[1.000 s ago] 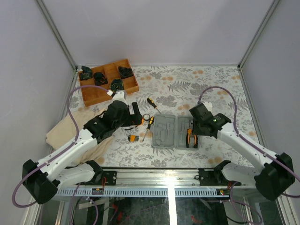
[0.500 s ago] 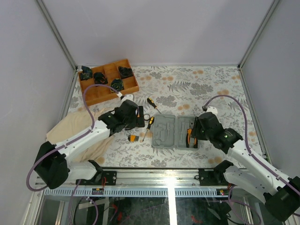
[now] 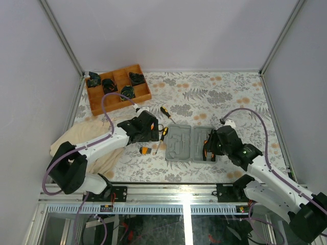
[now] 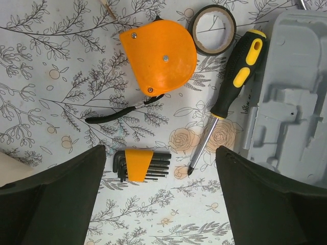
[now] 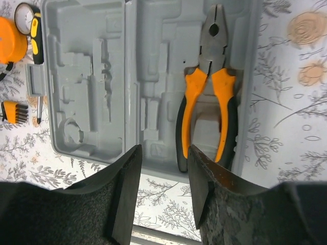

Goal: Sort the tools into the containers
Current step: Place the pliers in the storage box, then pick up the screwdriver from the center of the board.

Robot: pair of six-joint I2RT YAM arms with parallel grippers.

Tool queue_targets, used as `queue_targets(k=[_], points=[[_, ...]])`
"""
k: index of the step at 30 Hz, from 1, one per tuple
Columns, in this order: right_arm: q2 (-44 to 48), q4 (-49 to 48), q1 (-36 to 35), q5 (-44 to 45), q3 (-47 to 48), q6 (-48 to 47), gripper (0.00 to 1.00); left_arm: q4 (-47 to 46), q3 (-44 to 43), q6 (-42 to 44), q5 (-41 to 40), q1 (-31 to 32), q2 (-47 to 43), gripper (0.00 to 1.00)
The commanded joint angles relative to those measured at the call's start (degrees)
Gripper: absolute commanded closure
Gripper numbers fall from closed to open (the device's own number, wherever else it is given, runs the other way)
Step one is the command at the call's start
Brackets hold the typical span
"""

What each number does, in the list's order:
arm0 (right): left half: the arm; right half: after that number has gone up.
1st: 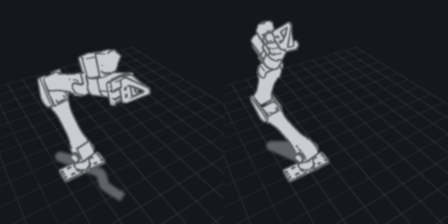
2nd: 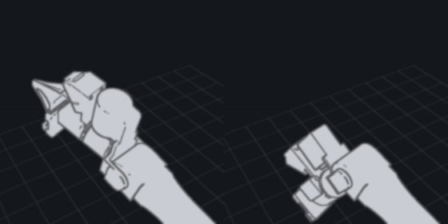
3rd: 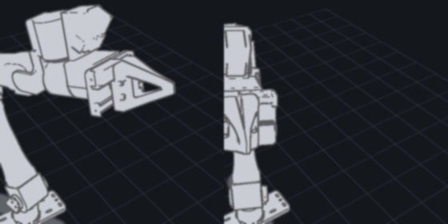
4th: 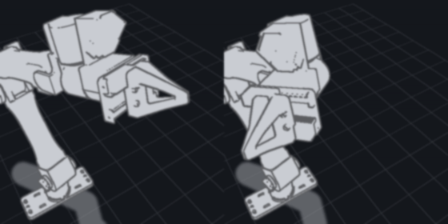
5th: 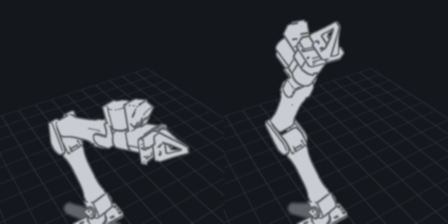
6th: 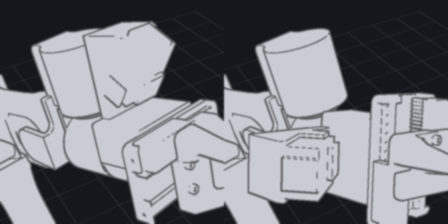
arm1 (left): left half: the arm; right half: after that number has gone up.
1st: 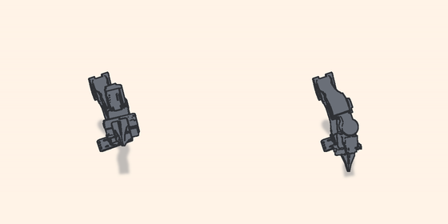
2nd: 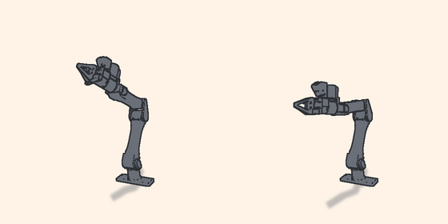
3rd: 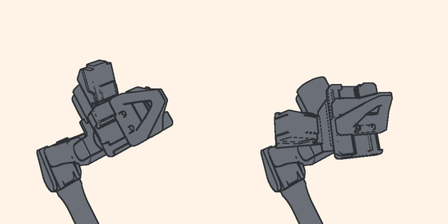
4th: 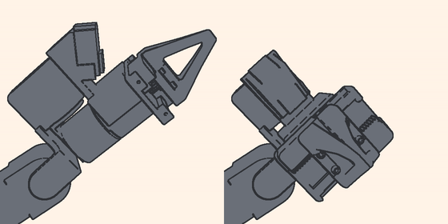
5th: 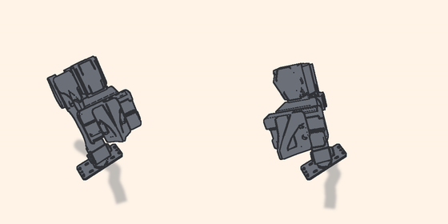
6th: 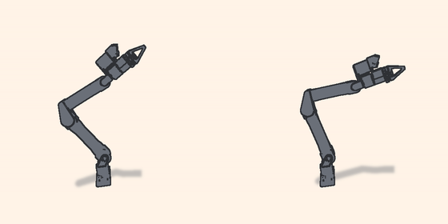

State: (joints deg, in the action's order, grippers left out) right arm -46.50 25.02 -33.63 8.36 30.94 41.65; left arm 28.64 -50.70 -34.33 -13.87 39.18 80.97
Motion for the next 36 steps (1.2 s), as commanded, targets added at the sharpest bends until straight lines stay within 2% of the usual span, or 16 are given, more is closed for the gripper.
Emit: queue_targets(k=[1, 8, 12, 18, 29, 36], points=[[-1.6, -5.6, 0.2, -6.9, -1.1, 1.4, 0.54, -2.8, -1.3, -1.7, -3.2, -0.5, 0.6, 0.14], [-2.7, -11.7, -0.5, -14.8, -5.3, 2.5, 0.58, -3.4, -1.4, -1.9, -3.9, -0.7, 3.6, 0.14], [-3.7, -14.2, -1.1, -20.0, -6.8, 1.2, 0.61, -5.4, -1.1, -1.3, -1.6, -0.7, 4.3, 0.20], [-2.9, -13.2, -1.5, -18.0, -7.7, 1.4, 0.62, -11.5, 0.7, 0.6, 6.8, -0.2, 3.8, 0.29], [-3.0, -12.8, -1.6, -17.0, -7.8, 2.2, 0.71, -13.9, 1.8, 1.8, 9.6, 1.4, 7.6, 0.51], [-2.2, -12.0, -1.5, -16.3, -8.2, 2.4, 0.73, -14.8, 0.7, 2.4, 9.6, 4.1, 10.7, 0.59]])
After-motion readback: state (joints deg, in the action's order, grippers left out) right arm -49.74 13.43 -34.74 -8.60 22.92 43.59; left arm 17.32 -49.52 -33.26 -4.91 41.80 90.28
